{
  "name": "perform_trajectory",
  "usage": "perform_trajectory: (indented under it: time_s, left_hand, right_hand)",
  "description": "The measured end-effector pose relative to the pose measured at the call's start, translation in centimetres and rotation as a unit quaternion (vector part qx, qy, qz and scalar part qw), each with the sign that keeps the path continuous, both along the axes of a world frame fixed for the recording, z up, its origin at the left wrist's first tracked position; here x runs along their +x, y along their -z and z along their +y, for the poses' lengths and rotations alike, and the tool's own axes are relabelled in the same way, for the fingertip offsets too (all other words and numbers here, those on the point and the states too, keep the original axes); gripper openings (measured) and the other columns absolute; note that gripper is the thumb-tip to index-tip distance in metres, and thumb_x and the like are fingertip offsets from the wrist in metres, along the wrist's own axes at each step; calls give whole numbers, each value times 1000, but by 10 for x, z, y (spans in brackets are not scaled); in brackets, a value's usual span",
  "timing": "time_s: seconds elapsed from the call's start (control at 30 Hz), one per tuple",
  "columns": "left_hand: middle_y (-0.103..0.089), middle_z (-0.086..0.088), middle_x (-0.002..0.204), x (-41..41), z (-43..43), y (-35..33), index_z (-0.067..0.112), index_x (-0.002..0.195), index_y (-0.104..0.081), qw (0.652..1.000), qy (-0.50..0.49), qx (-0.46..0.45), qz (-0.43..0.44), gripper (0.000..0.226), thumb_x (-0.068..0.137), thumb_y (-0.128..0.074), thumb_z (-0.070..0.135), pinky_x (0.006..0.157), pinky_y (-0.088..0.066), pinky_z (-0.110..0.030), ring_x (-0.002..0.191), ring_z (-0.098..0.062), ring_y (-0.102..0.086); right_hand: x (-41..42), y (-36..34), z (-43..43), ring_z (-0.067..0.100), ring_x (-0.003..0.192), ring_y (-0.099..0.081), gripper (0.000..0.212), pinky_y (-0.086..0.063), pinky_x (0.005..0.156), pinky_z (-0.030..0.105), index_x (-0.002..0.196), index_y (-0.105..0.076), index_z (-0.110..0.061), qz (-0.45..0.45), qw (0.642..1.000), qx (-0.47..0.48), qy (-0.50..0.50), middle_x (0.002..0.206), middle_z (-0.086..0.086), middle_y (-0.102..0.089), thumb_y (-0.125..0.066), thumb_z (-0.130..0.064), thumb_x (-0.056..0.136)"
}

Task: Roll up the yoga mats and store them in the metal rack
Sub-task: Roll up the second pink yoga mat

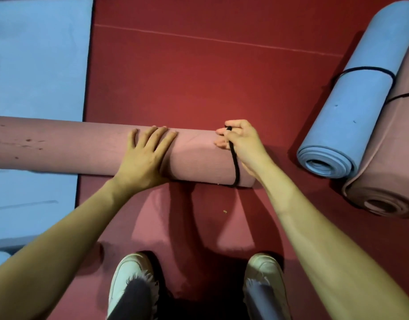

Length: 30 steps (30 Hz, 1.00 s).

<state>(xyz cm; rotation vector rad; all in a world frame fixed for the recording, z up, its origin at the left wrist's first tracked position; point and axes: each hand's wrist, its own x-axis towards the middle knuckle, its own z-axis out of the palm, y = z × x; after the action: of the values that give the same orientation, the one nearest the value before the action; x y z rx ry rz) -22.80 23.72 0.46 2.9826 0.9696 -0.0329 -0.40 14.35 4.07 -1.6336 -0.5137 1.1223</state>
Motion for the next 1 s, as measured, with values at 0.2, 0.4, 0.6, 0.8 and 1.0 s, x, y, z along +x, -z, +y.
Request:
perform_trajectory:
  time_s: [0.2,0.4,0.6,0.8,1.0]
  left_hand:
    - [-57,-14,127,28,-22,-9,5,127,-52,998,44,-1,-52,97,57,-54,73,88,-36,-48,111,-33,-54]
    - [-58,-18,122,95,-51,0,-4,124,-51,995,56,-65,-54,113,42,-76,70,90,-38,-47,106,-36,-58]
    - [-49,-20,138,51,-38,8,6,133,-50,995,7,-29,-95,105,61,-51,81,104,-29,-57,124,-36,-49]
    - [-48,-21,136,16,-23,10,19,143,-38,998,35,37,-31,102,58,-68,66,94,-35,-56,118,-39,-47]
    - [-50,-20,130,-28,-35,4,20,145,-34,999,-21,20,-23,110,53,-64,72,87,-39,-54,114,-40,-48]
  right_hand:
    - [3,-17,-12,18,80,-56,17,-30,61,20,106,-47,-13,-391,908,-107,-107,89,1,-65,-55,-11,90]
    - [-24,-1,-36,24,74,-63,11,-48,73,40,96,-49,-17,-296,954,-25,-35,75,-1,-63,-54,-9,90]
    - [-24,11,-37,6,70,-68,21,-55,78,31,102,-43,-16,-193,981,-5,12,82,-2,-66,-49,2,91]
    - [-25,14,-40,14,79,-69,21,-54,80,31,95,-47,-20,-128,990,22,46,95,7,-69,-47,1,93]
    - [-52,14,-25,10,73,-66,24,-51,71,21,91,-47,-20,-87,995,52,7,92,6,-66,-48,4,94]
